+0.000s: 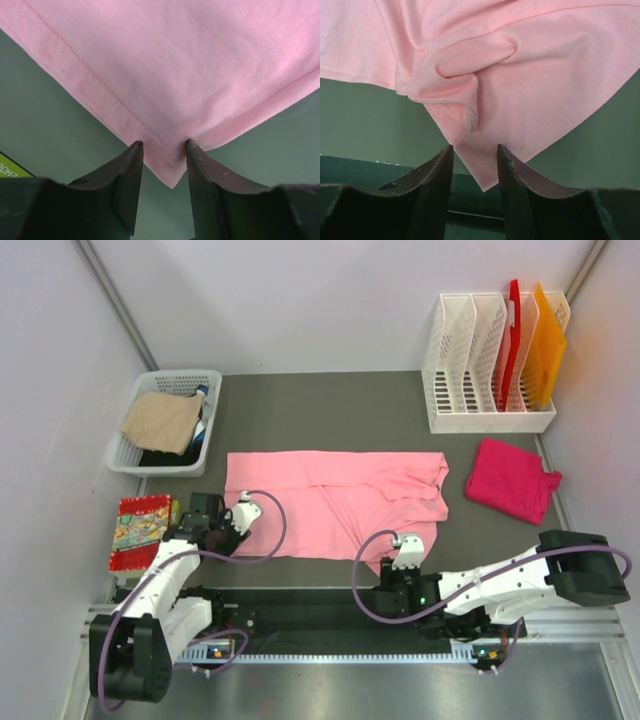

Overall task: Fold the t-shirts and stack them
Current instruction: Grap the side of the flattened tshirt closest away from the robot with both arms

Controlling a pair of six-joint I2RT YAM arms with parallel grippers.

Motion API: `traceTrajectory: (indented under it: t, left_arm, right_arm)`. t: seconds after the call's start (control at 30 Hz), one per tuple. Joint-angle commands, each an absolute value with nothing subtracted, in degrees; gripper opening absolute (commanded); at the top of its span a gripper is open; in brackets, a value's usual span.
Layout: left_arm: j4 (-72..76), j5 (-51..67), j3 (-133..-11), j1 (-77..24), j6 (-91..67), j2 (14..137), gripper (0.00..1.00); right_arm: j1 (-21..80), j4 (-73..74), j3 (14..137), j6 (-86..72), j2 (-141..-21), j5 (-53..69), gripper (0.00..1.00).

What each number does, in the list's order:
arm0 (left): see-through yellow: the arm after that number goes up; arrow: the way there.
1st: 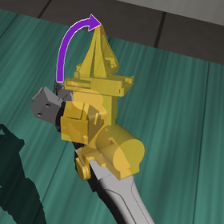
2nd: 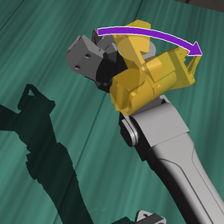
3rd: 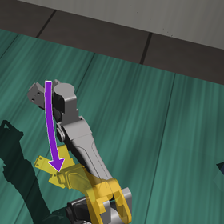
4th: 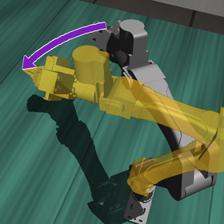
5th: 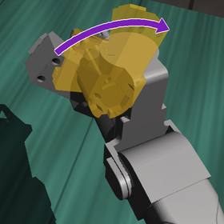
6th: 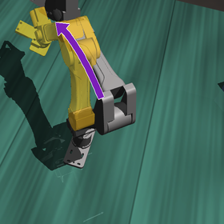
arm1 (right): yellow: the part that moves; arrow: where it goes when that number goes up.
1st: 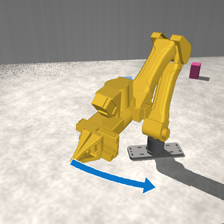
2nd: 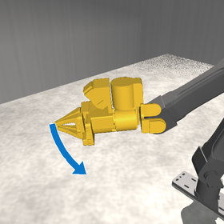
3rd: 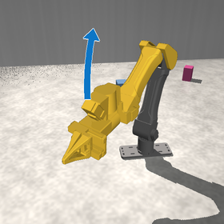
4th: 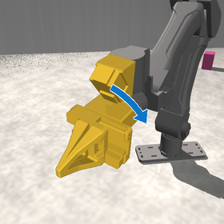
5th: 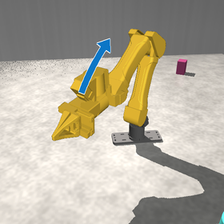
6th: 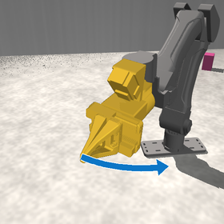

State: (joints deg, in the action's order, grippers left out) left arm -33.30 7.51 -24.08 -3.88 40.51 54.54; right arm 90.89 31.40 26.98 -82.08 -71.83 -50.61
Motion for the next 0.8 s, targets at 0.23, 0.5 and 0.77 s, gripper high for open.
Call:
traceTrajectory:
  t: [0.23,0.5,0.77]
  left_arm:
    - [-35.4,9.8,-23.4,-2.0,45.7,58.1,0.29]
    - [-41.6,10.7,-27.9,-0.4,50.4,54.1,0.00]
    - [-47.6,11.4,-33.1,1.1,51.5,50.9,0.00]
  right_arm:
    - [90.5,33.4,28.0,-81.6,-70.7,-49.7,0.34]
    - [90.9,38.8,29.2,-82.4,-65.7,-51.1,0.11]
    - [91.9,42.7,30.6,-82.0,-61.3,-52.5,0.05]
